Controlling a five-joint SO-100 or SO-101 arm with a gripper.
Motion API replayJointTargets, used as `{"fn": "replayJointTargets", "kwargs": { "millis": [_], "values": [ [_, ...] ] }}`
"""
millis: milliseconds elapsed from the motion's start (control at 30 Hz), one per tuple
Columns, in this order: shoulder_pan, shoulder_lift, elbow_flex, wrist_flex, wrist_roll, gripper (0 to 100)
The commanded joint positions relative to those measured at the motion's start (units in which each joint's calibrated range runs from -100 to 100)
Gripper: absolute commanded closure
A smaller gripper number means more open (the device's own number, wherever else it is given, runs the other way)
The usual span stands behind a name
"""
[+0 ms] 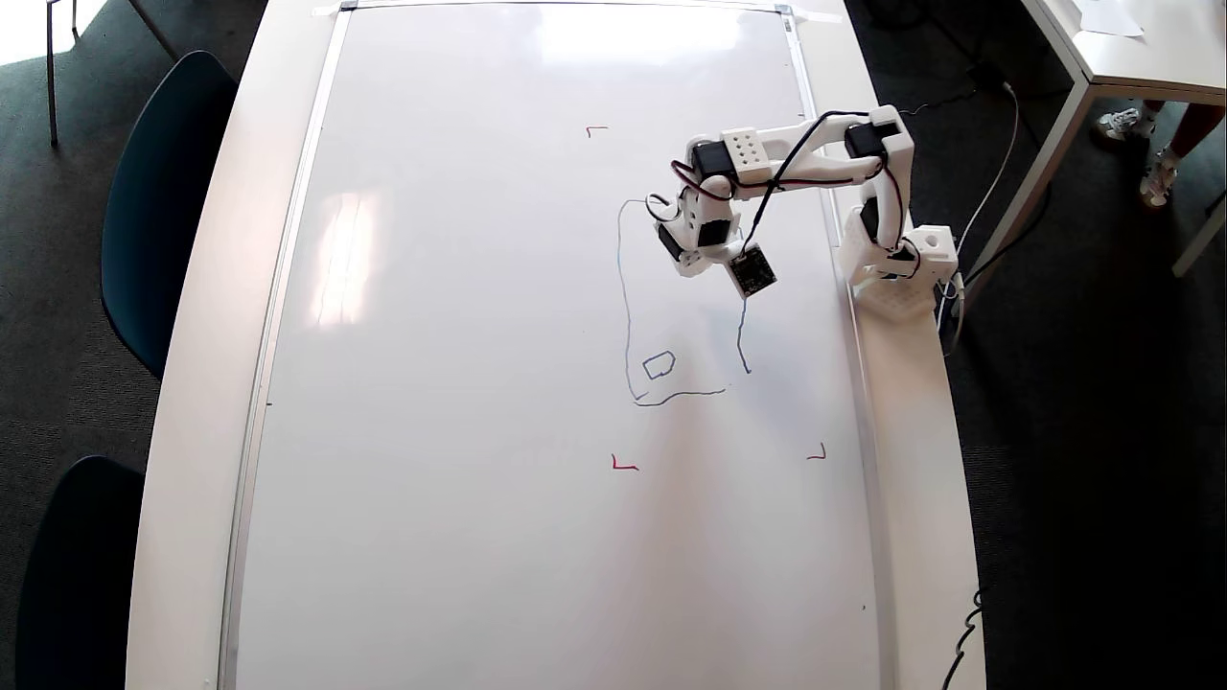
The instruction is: Draw on a whiteboard a robot head using a pen attached to the gripper
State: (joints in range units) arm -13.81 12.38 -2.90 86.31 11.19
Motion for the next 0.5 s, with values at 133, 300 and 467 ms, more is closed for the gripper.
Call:
{"fn": "replayJointTargets", "kwargs": {
  "millis": [133,300,467],
  "values": [
    [1.05,3.00,-1.55,-2.73,0.23,99],
    [2.09,3.33,-1.64,-3.16,0.28,99],
    [3.49,3.42,-1.64,-3.25,1.40,99]
  ]
}}
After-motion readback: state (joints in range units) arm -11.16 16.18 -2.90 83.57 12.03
